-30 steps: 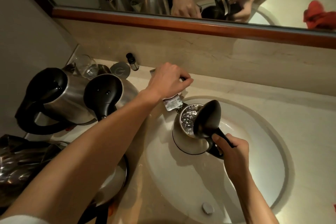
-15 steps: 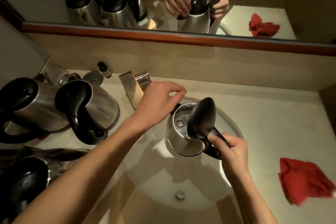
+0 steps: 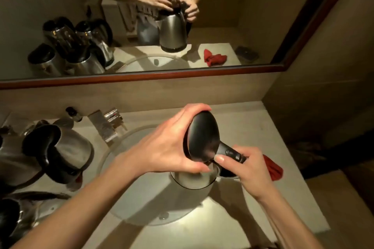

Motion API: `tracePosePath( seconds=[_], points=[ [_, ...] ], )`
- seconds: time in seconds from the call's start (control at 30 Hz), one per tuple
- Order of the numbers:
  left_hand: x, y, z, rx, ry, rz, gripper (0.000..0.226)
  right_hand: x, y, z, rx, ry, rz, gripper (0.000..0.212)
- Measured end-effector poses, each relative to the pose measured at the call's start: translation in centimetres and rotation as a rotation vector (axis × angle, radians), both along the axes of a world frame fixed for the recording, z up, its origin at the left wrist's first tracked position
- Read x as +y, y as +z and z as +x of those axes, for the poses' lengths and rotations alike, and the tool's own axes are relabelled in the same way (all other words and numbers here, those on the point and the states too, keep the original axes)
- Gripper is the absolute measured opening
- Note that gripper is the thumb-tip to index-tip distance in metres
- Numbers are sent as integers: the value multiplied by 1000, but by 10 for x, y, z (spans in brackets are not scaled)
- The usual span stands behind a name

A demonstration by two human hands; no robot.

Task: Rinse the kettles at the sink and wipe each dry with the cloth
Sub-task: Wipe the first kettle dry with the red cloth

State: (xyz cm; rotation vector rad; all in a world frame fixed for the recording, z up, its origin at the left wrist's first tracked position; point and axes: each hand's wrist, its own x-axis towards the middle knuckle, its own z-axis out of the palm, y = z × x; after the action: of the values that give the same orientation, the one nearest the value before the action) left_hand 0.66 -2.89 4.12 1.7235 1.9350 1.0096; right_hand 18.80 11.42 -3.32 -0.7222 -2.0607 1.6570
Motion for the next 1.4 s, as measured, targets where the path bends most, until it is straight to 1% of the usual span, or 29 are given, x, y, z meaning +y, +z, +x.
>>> tracePosePath(
  seconds=[0.13, 0.23, 0.3, 0.43, 0.5, 0.57, 0.73, 0.77, 0.8, 0.87, 0.9, 0.93, 0.97, 1.03, 1.1, 1.17, 1.23, 1.27, 1.33, 1.4],
  points=[
    [3, 24, 19, 205, -120, 130, 94, 7, 24, 30, 36, 27, -2, 65],
    [8, 36, 31, 291, -136, 145, 83, 10, 34, 47, 60, 27, -15, 68],
    [10, 39, 37, 305, -131, 139, 78, 12, 36, 55, 74, 16, -29, 73],
    [11, 35, 55, 302, -68, 96, 79, 15, 35, 69, 76, -28, -66, 71],
    [12, 30, 65, 294, -17, 78, 82, 17, 32, 77, 60, -46, -80, 79],
    [15, 25, 75, 278, 13, 64, 83, 20, 29, 85, 52, -67, -88, 81],
    [27, 13, 96, 282, 28, 60, 81, 29, 25, 105, 73, -87, -96, 98],
    [30, 11, 100, 266, 29, 56, 80, 31, 26, 110, 75, -91, -101, 95],
    [34, 9, 103, 241, 26, 48, 81, 33, 27, 115, 77, -95, -105, 86],
    [42, 6, 109, 201, 4, 26, 83, 38, 28, 124, 85, -101, -104, 57],
    [47, 5, 112, 198, -9, 14, 83, 41, 29, 129, 89, -103, -106, 48],
    [51, 3, 115, 201, -22, 1, 83, 44, 28, 134, 89, -104, -106, 46],
    [56, 1, 117, 203, -33, -7, 81, 48, 27, 138, 91, -113, -112, 48],
    [66, -3, 123, 185, -42, -7, 72, 55, 25, 148, 89, -148, -111, 63],
    [77, -8, 128, 161, -44, -10, 66, 63, 22, 157, 89, -180, -109, 73],
    [87, -14, 134, 143, -53, -16, 65, 70, 19, 165, 101, -198, -99, 84],
    [97, -22, 139, 137, -77, -26, 64, 76, 17, 172, 110, -218, -97, 90],
    [102, -26, 142, 141, -91, -33, 64, 80, 17, 175, 115, -226, -96, 88],
    [111, -31, 147, 161, -103, -30, 62, 86, 16, 180, 121, -249, -102, 73],
    [124, -34, 149, 238, -87, -5, 59, 93, 13, 185, 140, -260, -130, 62]
  ],
)
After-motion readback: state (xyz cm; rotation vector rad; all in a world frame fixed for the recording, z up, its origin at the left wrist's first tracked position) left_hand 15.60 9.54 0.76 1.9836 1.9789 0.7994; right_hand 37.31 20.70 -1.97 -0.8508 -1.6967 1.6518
